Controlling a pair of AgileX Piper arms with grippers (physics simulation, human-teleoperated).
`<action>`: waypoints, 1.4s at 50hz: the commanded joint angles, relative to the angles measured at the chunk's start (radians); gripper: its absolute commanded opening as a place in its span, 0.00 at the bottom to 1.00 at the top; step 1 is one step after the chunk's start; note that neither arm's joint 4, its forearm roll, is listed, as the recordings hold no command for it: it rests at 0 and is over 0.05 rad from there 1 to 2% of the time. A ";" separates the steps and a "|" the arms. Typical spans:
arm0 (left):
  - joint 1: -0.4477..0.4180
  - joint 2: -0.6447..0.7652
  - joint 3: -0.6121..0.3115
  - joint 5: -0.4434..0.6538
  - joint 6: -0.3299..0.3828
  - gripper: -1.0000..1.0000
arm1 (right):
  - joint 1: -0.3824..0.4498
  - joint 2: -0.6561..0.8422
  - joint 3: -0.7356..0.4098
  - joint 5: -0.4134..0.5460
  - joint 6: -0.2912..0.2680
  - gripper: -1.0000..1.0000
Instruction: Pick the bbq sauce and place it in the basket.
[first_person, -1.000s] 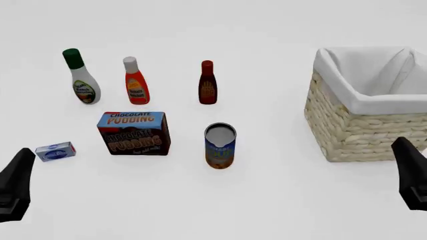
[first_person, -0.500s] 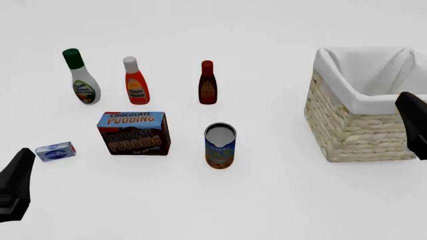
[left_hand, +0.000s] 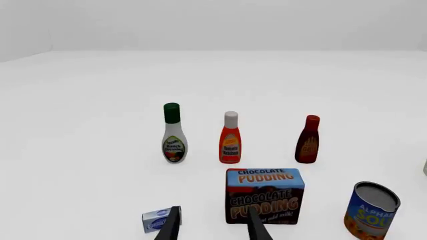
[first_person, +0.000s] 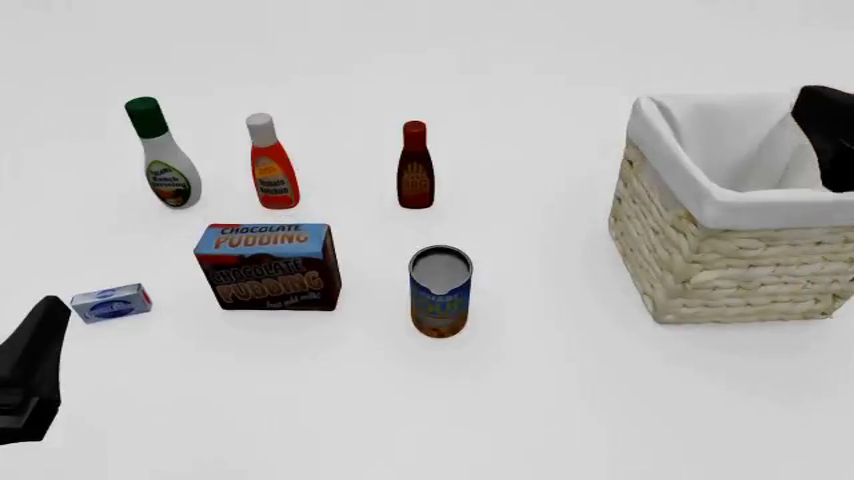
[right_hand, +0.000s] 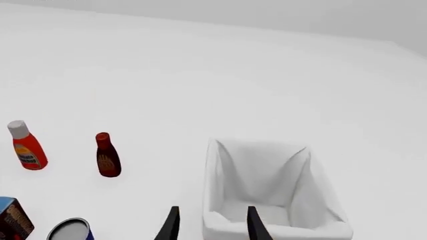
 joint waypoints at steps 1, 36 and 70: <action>0.000 0.000 0.000 0.000 0.000 1.00 | 0.025 0.181 -0.178 0.020 0.005 1.00; 0.000 0.000 0.000 0.000 0.000 1.00 | 0.187 0.600 -0.587 0.051 -0.011 1.00; 0.000 0.000 0.000 0.000 0.000 1.00 | 0.345 0.905 -0.922 0.119 0.007 1.00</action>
